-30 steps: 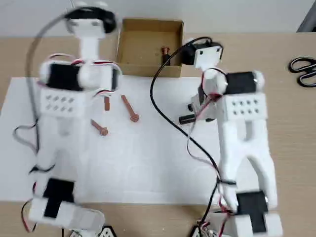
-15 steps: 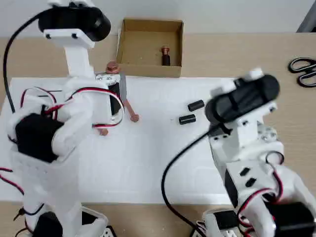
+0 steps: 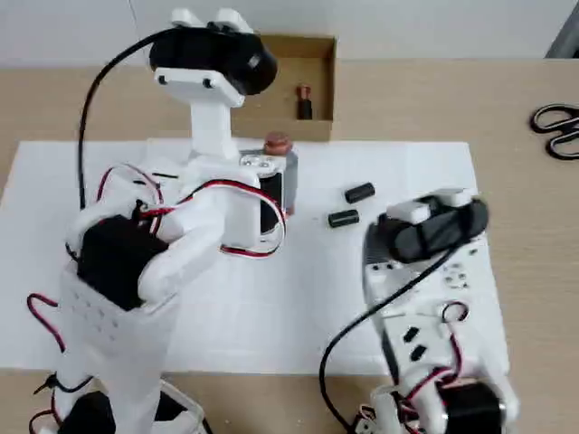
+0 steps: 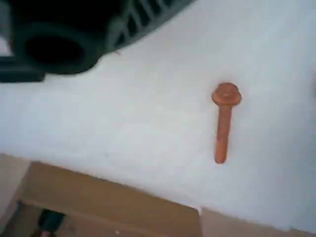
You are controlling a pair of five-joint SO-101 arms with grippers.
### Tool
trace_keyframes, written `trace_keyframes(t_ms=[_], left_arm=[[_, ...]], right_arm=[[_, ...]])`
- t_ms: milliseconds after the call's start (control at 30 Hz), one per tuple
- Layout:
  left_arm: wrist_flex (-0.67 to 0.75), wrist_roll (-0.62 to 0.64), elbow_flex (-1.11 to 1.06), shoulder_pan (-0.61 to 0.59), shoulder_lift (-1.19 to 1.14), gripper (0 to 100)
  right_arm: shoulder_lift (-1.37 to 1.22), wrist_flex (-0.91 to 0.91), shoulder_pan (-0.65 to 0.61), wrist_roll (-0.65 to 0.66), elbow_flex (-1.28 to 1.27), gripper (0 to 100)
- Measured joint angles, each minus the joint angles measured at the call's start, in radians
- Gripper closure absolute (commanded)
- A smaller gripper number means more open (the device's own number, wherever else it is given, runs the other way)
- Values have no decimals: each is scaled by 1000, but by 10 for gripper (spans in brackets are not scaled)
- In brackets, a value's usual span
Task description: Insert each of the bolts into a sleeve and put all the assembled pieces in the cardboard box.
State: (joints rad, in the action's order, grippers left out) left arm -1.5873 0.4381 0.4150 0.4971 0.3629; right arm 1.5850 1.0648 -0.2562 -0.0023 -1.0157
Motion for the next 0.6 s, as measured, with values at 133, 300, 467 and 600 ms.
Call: trace_keyframes(t_ms=[133, 300, 467, 600], left_arm=[[18, -81, 20, 5, 83, 994], [-23, -94, -9, 6, 288, 994], [11, -98, -244, 3, 466, 994], [226, -98, -562, 6, 520, 994]], right_arm=[[150, -68, -52, -5, -178, 995], [212, -75, -72, -11, -236, 995], [216, -75, -172, -11, -239, 995], [216, -75, -233, -11, -242, 995]])
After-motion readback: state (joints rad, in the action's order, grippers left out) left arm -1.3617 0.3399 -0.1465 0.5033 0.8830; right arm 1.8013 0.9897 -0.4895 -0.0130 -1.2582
